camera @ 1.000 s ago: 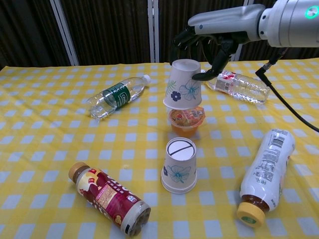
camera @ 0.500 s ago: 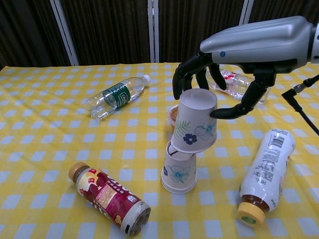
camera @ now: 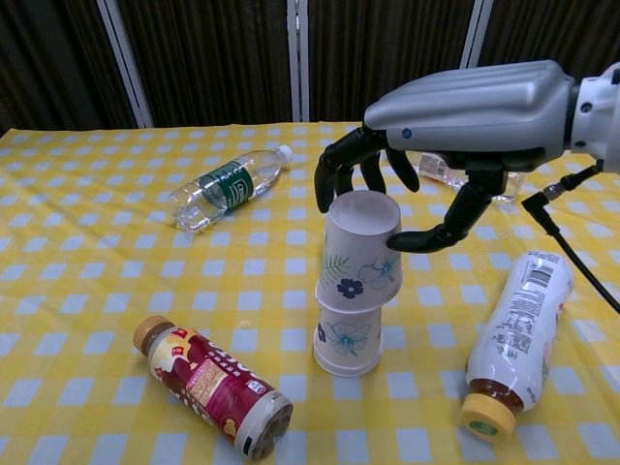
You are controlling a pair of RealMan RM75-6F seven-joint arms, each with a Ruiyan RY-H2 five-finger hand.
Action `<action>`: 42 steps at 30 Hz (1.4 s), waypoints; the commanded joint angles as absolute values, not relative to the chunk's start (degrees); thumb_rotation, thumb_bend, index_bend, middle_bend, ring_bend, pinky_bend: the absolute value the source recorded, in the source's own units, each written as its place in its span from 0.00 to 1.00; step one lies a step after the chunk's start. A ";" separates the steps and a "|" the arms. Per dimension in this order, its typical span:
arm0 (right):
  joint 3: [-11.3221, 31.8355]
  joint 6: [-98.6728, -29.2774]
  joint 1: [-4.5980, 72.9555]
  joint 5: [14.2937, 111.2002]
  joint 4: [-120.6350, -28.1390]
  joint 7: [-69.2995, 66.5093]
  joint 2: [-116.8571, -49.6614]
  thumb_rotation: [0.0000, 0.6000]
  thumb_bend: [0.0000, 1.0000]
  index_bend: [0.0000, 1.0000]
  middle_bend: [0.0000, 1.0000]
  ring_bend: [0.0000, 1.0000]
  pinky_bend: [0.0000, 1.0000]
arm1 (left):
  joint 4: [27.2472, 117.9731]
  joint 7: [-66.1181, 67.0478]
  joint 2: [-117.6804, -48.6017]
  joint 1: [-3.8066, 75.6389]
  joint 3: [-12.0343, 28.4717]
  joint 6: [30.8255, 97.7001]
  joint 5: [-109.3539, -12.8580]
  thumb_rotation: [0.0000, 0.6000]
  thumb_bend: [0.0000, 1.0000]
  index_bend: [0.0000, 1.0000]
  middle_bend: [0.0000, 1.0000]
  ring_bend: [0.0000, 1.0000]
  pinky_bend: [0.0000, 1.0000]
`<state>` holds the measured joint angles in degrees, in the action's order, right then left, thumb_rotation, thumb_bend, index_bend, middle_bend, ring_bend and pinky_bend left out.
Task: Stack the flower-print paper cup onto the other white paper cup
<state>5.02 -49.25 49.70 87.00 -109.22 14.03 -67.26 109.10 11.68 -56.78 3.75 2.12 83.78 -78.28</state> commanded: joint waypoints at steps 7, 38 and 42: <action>4.59 -49.02 49.63 87.85 -107.32 13.42 -68.56 1.00 0.28 0.33 0.39 0.39 0.51 | 109.09 12.05 -56.91 3.84 2.22 83.63 -77.97 1.00 0.00 0.00 0.00 0.00 0.00; 0.95 -82.15 26.69 94.67 -103.48 18.84 -57.48 1.00 0.00 0.00 0.00 0.00 0.00 | 107.36 10.68 -57.74 1.86 2.38 89.04 -82.12 1.00 0.00 0.00 0.00 0.00 0.00; 0.31 -85.65 22.96 93.49 -101.39 19.76 -59.25 1.00 0.00 0.00 0.00 0.00 0.00 | 106.12 10.12 -58.04 1.56 2.39 90.23 -83.66 1.00 0.00 0.00 0.00 0.00 0.00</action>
<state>1.02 -83.51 25.33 94.09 -103.14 18.43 -58.46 106.52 10.37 -57.90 1.69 2.38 89.94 -83.27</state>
